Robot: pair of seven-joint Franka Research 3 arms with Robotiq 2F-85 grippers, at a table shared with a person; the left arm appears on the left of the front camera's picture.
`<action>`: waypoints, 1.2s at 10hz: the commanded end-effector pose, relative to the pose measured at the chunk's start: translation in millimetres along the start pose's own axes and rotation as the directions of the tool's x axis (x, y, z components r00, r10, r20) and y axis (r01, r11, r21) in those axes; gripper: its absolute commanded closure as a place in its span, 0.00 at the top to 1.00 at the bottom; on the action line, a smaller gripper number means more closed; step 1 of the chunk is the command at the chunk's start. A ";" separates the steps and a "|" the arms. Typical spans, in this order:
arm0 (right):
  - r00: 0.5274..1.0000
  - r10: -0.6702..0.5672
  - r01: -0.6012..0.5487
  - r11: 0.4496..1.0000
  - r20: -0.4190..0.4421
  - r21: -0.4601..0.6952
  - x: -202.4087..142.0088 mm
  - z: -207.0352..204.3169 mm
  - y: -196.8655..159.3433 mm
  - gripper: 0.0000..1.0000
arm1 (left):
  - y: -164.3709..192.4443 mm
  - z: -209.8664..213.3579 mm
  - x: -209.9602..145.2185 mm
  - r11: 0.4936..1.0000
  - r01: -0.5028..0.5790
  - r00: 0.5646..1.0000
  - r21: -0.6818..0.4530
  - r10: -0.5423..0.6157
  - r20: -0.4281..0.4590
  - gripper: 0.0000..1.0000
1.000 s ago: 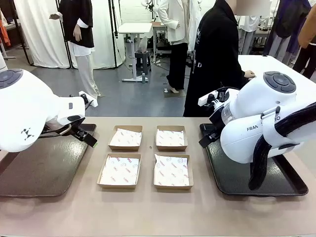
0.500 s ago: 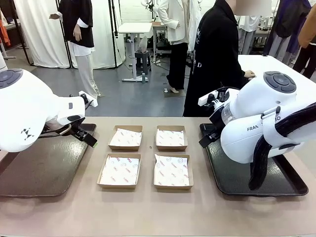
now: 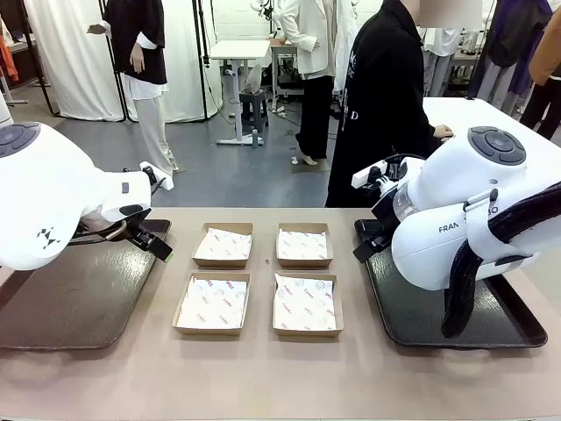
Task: Individually package the donuts and arrange them on the tray.
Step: Pick up one Paper togo box.
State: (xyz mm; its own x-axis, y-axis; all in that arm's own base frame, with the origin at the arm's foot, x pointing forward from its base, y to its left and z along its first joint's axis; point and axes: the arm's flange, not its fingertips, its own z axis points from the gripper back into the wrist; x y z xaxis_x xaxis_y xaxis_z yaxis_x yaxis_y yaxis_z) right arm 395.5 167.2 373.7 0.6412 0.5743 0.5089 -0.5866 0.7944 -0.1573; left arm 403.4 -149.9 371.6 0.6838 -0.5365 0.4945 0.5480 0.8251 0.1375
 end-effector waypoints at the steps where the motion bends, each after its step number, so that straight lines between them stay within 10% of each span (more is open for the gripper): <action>1: 1.000 0.000 0.000 1.000 0.000 0.000 0.0 0.0 0.0 1.00 | 0.0 0.0 0.0 1.000 0.000 1.000 0.000 0.000 0.000 1.00; 4: 1.000 0.000 0.000 1.000 0.000 0.000 0.0 0.0 0.0 1.00 | 0.0 0.0 0.0 1.000 0.000 1.000 0.000 0.000 0.000 1.00; 12: 0.961 0.046 -0.052 0.999 -0.274 -0.015 -154.7 123.2 68.3 1.00 | -33.8 116.7 -152.8 0.988 0.122 0.985 -0.090 -0.132 -0.112 1.00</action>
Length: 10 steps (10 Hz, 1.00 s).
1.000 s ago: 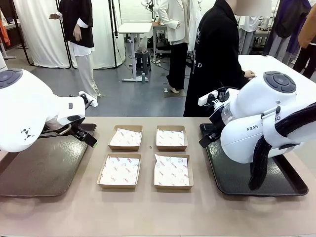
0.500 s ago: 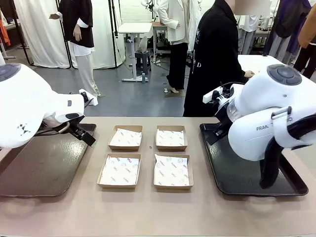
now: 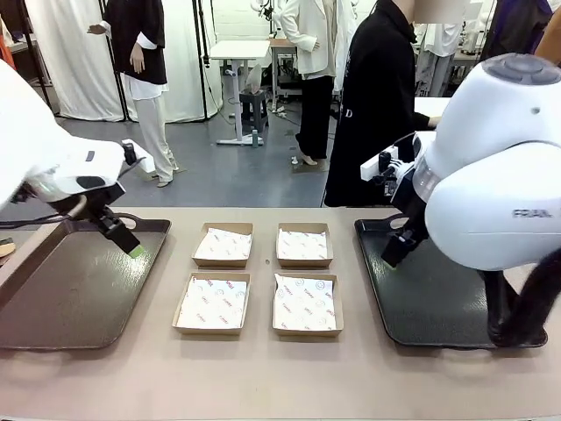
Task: Individually package the donuts and arrange them on the tray.
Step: Pick up one Paper togo box.
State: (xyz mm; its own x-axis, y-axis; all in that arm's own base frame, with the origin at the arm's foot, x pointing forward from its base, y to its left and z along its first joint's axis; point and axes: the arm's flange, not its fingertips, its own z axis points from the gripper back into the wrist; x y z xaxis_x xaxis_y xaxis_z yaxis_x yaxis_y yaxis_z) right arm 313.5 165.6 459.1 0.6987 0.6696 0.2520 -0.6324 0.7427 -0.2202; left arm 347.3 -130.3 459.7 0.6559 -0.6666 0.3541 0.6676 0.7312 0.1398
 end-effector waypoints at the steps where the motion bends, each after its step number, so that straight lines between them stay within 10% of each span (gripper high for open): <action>1: 0.998 -0.055 0.055 0.998 -0.029 0.003 -153.2 -28.1 51.4 1.00 | -57.2 -8.7 -149.6 0.999 -0.021 1.000 -0.033 0.021 0.010 1.00; 2: 0.999 -0.039 0.038 0.998 -0.032 -0.043 -154.6 -32.8 47.8 1.00 | -57.1 -16.7 -149.2 0.997 -0.016 1.000 0.072 0.017 -0.005 1.00; 3: 0.999 -0.013 0.013 1.000 -0.036 0.002 -10.7 15.0 6.0 1.00 | 0.2 16.0 -7.5 1.000 -0.010 1.000 -0.012 0.010 -0.013 1.00; 7: 0.999 -0.019 0.019 1.000 -0.047 -0.005 -16.6 24.2 7.6 1.00 | 0.7 23.1 -11.5 1.000 -0.014 1.000 -0.004 0.014 -0.026 1.00; 10: 0.938 -0.287 0.151 0.843 0.195 0.516 -63.0 12.0 -33.9 1.00 | 22.1 47.2 -19.5 0.789 -0.173 0.927 -0.589 0.333 0.175 1.00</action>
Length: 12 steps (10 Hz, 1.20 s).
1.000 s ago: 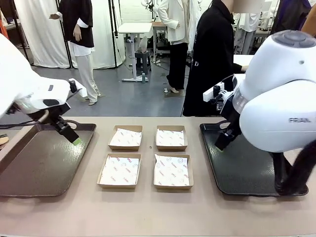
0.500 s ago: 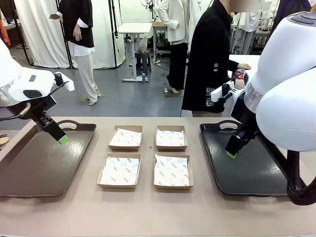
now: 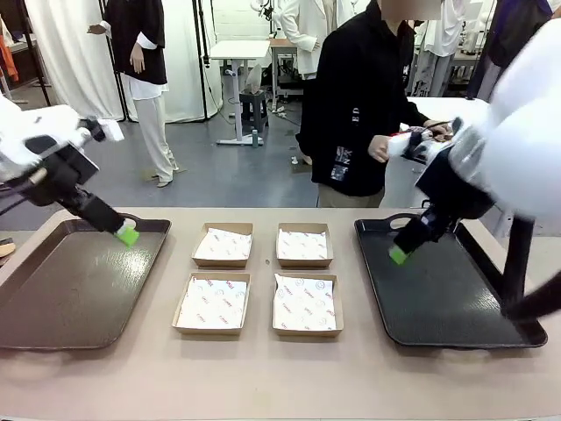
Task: Individually package the donuts and arrange them on the tray.
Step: Pick up one Paper togo box.
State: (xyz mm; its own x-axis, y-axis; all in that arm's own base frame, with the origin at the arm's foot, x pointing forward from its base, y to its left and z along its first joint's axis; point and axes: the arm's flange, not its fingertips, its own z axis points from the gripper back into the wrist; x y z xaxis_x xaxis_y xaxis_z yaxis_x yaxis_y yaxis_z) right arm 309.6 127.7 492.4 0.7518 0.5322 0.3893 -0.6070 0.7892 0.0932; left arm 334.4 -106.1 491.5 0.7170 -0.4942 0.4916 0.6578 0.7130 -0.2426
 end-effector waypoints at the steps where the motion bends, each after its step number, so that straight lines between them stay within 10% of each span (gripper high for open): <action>1: 0.965 -0.221 0.152 0.911 0.143 0.383 -63.3 -16.0 -33.9 1.00 | 15.3 24.3 -10.7 0.882 -0.204 0.946 -0.425 0.289 0.146 1.00; 7: 0.839 -0.543 0.418 0.623 -0.019 0.661 -166.2 -38.9 -133.3 1.00 | 109.8 37.0 -95.3 0.484 -0.526 0.731 -0.700 0.678 -0.080 1.00; 12: 0.765 -0.641 0.366 0.505 0.055 0.782 -237.6 -33.8 -164.5 1.00 | 148.3 27.4 -150.5 0.411 -0.599 0.664 -0.688 0.734 -0.140 1.00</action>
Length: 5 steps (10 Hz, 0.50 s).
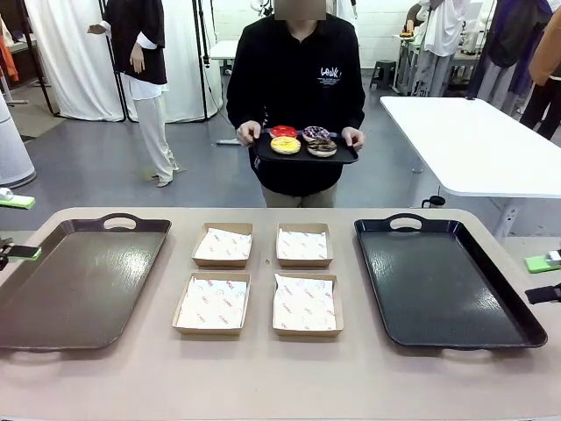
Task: Individually package the donuts and arrange them on the tray.
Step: Pick up one Paper togo box.
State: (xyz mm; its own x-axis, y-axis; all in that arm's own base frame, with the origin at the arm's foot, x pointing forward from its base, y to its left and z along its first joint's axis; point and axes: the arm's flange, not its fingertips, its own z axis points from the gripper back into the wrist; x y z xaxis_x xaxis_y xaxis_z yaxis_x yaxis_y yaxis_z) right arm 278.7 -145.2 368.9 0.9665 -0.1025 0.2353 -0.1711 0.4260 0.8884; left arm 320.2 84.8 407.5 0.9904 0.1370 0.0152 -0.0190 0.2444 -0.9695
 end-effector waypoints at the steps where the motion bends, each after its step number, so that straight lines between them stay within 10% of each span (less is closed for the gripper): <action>1: 0.997 0.067 -0.072 0.991 0.046 0.111 -49.9 -16.6 5.3 1.00 | 10.9 6.3 -1.2 1.000 0.003 1.000 -0.001 -0.003 -0.002 1.00; 5: 0.991 0.134 -0.134 0.982 0.008 0.130 -56.4 -6.6 13.1 1.00 | 14.9 8.5 0.0 0.999 -0.033 0.999 0.006 0.033 0.022 1.00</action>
State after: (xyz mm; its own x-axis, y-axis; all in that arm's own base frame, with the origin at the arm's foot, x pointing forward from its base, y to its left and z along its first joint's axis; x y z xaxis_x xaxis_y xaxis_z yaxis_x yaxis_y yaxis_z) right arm 243.1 -159.5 377.4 0.9348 -0.0981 0.3413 -0.2986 0.3030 0.9050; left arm 318.7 99.1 393.1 0.9842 0.1761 -0.0165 -0.0609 0.2501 -0.9663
